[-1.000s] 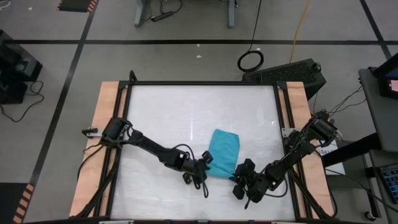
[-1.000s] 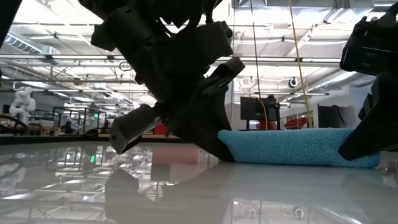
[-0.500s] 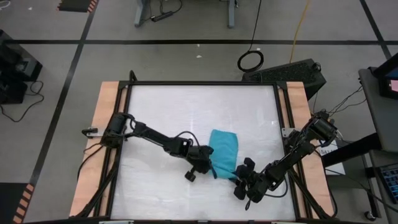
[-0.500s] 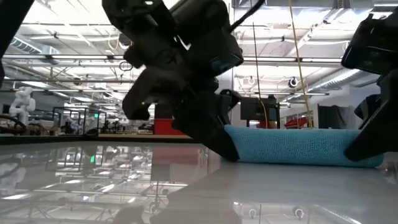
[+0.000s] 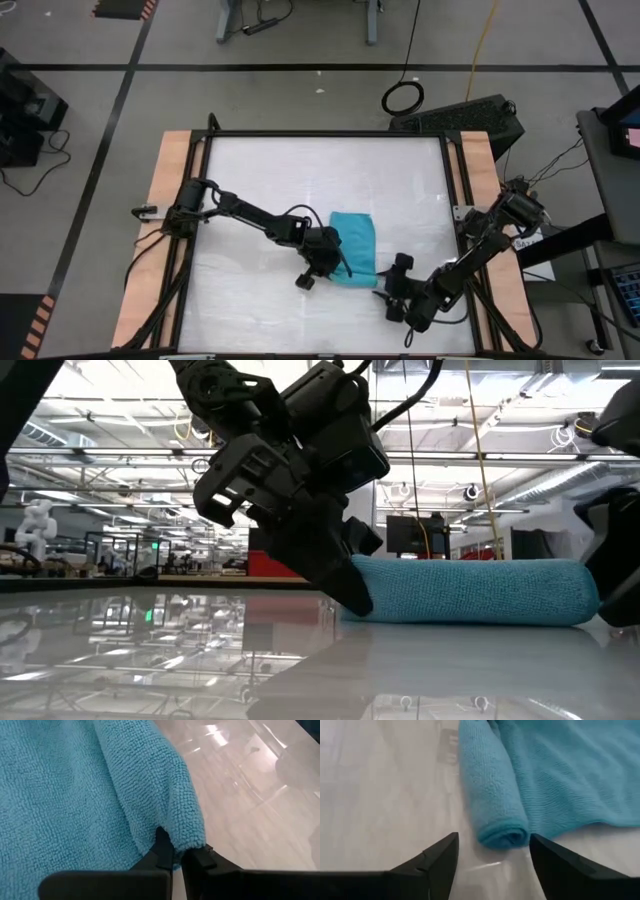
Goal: Roll towel into tight, uniform cylinder
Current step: Roll the blue towel
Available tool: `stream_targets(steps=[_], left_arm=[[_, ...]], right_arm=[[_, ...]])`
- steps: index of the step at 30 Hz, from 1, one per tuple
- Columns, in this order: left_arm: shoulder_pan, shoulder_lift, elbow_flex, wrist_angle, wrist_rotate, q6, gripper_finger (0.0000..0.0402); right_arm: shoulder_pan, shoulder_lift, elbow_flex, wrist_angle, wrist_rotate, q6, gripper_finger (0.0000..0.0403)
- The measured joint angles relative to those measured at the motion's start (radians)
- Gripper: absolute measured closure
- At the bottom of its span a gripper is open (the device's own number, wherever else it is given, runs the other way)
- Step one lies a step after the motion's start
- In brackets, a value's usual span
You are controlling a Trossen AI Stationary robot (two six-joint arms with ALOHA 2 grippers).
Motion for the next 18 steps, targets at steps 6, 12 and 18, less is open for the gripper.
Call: stream_targets(steps=[6, 12, 18], left_arm=[[0.002, 0.0, 0.0, 0.003, 0.0, 0.0, 0.0384], [0.015, 0.0, 0.0, 0.003, 0.005, -0.021, 0.0384], [0.032, 0.0, -0.001, 0.007, 0.036, -0.033, 0.0384]], right_arm=[[0.043, 0.0, 0.0, -0.055, 0.092, -0.081, 0.0188], [0.065, 0.0, 0.0, -0.016, 0.165, -0.289, 0.0192], [0.065, 0.004, 0.0, 0.07, 0.168, -0.462, 0.0179]])
